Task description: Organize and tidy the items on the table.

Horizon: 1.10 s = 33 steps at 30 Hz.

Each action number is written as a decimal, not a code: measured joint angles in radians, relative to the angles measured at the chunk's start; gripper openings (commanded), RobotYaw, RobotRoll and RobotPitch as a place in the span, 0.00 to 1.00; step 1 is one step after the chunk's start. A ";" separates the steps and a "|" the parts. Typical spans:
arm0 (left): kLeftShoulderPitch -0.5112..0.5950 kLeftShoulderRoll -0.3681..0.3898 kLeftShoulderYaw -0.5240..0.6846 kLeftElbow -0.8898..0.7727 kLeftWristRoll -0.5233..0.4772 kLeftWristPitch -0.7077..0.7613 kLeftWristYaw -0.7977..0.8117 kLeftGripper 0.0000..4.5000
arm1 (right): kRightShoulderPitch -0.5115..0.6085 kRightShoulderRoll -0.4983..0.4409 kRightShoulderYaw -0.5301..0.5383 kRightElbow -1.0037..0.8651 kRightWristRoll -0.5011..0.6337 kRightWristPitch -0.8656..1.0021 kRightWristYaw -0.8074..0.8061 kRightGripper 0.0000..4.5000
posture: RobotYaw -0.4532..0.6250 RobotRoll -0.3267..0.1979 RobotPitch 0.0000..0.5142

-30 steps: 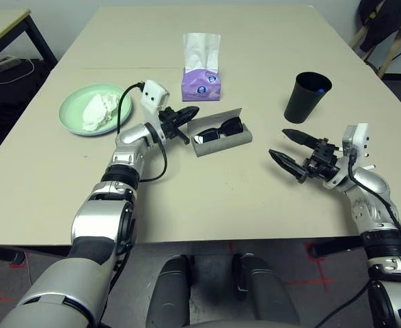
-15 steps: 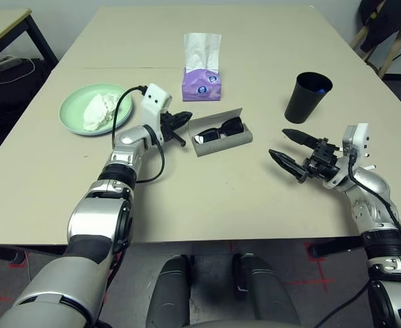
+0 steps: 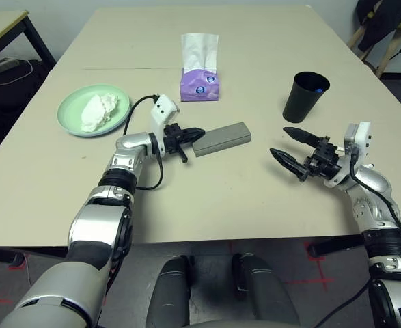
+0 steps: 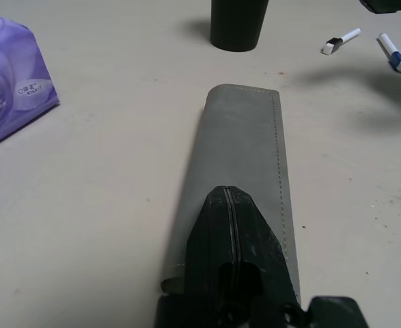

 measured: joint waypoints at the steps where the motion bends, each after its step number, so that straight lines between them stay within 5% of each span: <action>1: 0.003 0.001 0.000 -0.003 -0.002 -0.001 0.000 0.00 | 0.000 0.000 0.000 0.000 0.000 0.000 0.000 1.00 | 0.40 0.62 0.23; 9: -0.030 -0.041 0.119 -0.079 -0.164 -0.102 -0.059 0.00 | -0.016 -0.010 0.003 -0.028 -0.004 0.107 -0.076 1.00 | 0.42 0.62 0.24; 16: 0.067 -0.023 0.029 -0.230 -0.191 -0.029 -0.236 0.00 | -0.052 -0.126 0.063 -0.064 -0.085 0.368 -0.183 1.00 | 0.42 0.62 0.24; 19: 0.093 -0.015 0.004 -0.261 -0.191 0.004 -0.252 0.13 | -0.054 -0.174 0.096 -0.105 -0.117 0.409 -0.176 1.00 | 0.41 0.62 0.24; 29: 0.140 -0.007 -0.057 -0.345 -0.191 0.058 -0.264 0.98 | -0.115 -0.462 0.238 -0.147 -0.282 0.317 0.046 1.00 | 0.39 0.62 0.25; 33: 0.145 -0.007 -0.063 -0.360 -0.187 0.079 -0.220 0.99 | -0.180 -0.546 0.319 -0.061 -0.396 0.213 0.138 1.00 | 0.40 0.62 0.27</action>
